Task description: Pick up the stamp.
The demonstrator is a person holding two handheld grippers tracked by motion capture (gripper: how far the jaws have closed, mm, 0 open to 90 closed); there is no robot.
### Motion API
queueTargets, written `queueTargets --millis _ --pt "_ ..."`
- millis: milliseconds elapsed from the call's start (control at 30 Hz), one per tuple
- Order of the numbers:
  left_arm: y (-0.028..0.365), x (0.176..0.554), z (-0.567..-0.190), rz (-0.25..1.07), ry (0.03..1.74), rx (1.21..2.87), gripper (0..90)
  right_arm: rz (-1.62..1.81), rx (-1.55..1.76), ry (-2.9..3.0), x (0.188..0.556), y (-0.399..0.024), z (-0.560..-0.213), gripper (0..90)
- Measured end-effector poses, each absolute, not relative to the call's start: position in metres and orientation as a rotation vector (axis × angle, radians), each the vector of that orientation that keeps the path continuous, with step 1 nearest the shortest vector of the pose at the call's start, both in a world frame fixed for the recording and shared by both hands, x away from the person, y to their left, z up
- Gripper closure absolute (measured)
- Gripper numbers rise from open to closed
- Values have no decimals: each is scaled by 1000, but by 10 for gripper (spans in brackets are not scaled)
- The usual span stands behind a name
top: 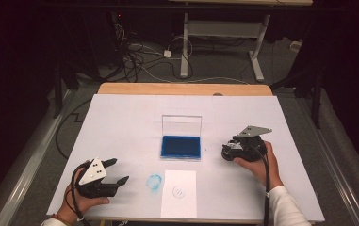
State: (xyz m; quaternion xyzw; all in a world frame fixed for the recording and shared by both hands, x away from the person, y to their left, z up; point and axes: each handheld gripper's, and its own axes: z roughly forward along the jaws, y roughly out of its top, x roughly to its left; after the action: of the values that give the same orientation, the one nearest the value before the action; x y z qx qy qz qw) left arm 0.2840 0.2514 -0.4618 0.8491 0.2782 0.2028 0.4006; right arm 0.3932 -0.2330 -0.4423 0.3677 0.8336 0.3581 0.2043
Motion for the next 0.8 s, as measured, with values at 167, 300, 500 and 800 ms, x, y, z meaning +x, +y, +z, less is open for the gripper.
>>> queueTargets --millis 167,300,500,800 --pt "251 284 -462 508 700 2150 251 1015 1017 2314 392 -233 -441 546" --pt "251 284 -462 507 699 2160 251 1021 1011 2324 392 -233 -441 553" --pt "251 284 -463 507 698 2163 251 1032 998 2324 390 -231 -440 538" --pt "250 284 -463 502 696 2171 251 1021 998 2328 389 -232 -439 566"
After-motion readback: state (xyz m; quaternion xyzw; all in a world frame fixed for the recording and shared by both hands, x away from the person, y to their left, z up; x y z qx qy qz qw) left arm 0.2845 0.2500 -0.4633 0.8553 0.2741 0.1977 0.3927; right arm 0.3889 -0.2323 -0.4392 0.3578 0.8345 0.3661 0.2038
